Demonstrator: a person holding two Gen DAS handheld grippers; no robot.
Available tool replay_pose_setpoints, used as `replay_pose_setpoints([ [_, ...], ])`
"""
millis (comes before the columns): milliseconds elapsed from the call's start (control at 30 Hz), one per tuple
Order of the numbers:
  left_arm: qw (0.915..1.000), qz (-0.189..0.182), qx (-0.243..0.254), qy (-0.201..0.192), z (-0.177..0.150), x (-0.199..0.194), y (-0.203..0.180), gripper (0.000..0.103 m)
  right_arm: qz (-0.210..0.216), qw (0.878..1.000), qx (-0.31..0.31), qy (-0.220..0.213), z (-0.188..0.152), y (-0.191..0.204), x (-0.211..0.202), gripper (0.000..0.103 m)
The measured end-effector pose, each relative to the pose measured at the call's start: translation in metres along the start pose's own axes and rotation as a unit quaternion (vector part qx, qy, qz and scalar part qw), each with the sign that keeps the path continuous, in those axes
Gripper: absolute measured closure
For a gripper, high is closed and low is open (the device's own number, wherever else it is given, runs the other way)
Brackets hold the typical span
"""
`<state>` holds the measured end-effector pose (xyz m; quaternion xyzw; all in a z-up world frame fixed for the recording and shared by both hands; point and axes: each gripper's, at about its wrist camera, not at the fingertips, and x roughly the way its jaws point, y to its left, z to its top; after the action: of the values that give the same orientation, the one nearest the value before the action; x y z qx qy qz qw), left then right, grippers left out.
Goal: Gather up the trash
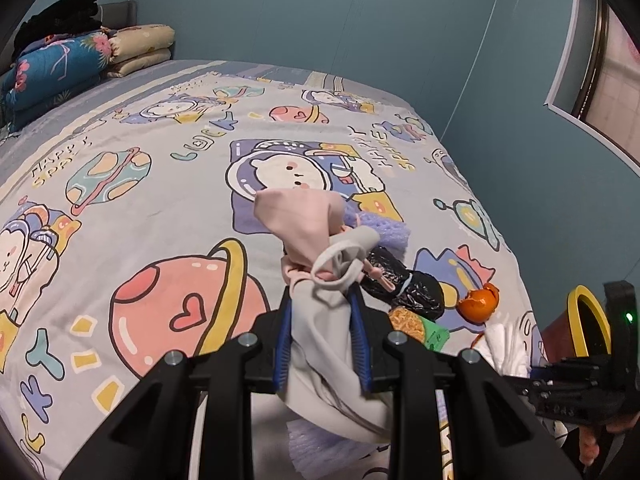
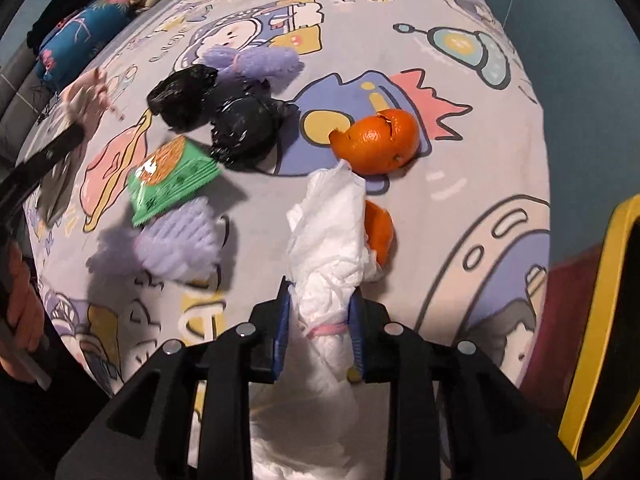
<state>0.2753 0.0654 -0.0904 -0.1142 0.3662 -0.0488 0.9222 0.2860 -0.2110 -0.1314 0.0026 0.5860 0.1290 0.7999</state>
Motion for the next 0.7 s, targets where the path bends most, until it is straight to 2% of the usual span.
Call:
replay_pose_setpoints([
  [67,1.0,-0.001,-0.004,0.002,0.001,0.001,0.002,0.078,0.011,1.0,0.012,0.003,0.007,-0.004,0.006,0.057],
  [133,1.0,-0.005,-0.006,0.004,0.001,0.001,0.003,0.078,0.013,1.0,0.015,0.003,0.013,-0.002,0.01,0.053],
  [200,1.0,-0.004,-0.001,0.002,0.001,0.002,0.001,0.078,-0.001,1.0,0.012,-0.001,0.019,0.0,0.013,0.058],
  [267,1.0,-0.003,0.006,0.002,0.0,0.002,-0.002,0.078,-0.005,1.0,0.011,-0.001,0.021,0.001,0.014,0.078],
  [333,1.0,-0.004,0.008,0.001,0.0,0.001,-0.003,0.078,-0.004,1.0,0.015,-0.004,0.024,0.0,0.013,0.086],
  [467,0.9998,-0.004,0.014,-0.009,0.001,-0.005,-0.005,0.078,0.0,0.999,0.012,-0.038,0.026,0.0,-0.007,0.09],
  [600,0.9995,-0.006,0.018,-0.025,0.001,-0.017,-0.01,0.078,0.0,0.994,-0.002,-0.106,0.024,0.001,-0.05,0.09],
  [700,0.9988,-0.001,0.028,-0.04,0.004,-0.027,-0.022,0.078,0.022,0.988,-0.001,-0.154,0.023,-0.005,-0.088,0.09],
])
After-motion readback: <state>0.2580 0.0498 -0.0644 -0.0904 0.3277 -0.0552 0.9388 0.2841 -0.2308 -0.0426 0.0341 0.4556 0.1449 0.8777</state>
